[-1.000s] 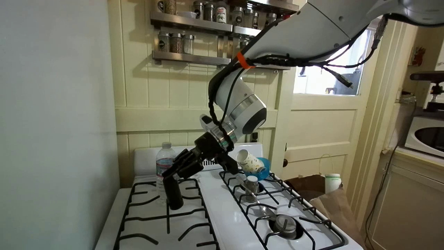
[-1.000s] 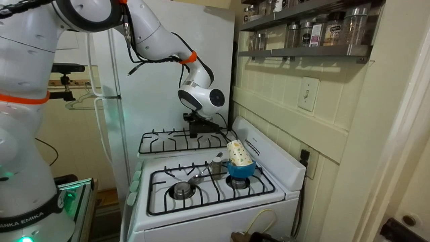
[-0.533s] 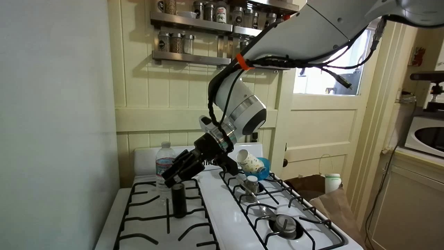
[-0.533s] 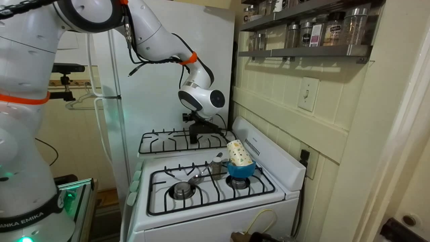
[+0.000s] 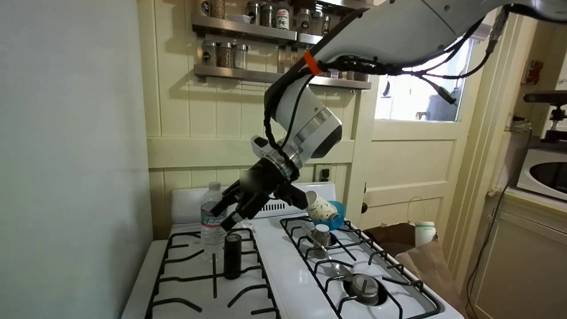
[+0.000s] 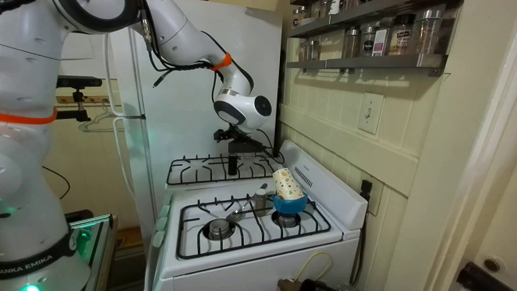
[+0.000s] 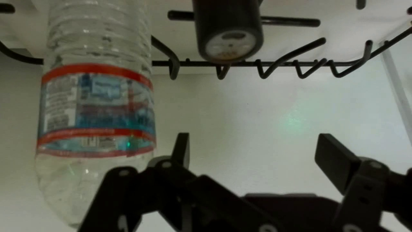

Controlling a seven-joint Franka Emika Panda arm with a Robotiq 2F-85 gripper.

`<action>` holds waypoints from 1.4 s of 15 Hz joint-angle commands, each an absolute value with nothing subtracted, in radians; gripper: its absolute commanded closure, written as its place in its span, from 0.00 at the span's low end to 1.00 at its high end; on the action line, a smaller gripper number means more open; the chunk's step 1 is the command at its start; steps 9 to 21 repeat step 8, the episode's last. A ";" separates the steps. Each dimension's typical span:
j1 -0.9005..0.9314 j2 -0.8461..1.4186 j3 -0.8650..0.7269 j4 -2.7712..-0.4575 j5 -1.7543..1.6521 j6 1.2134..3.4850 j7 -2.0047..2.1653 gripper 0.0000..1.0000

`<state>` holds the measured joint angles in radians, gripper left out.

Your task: Move the black item to the left

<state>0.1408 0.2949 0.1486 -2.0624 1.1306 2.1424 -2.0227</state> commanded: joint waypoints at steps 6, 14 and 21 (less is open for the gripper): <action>0.163 -0.092 0.161 -2.202 0.739 2.081 -1.742 0.00; 0.162 -0.033 0.158 -2.145 0.765 2.074 -1.769 0.00; 0.162 -0.033 0.158 -2.145 0.765 2.074 -1.769 0.00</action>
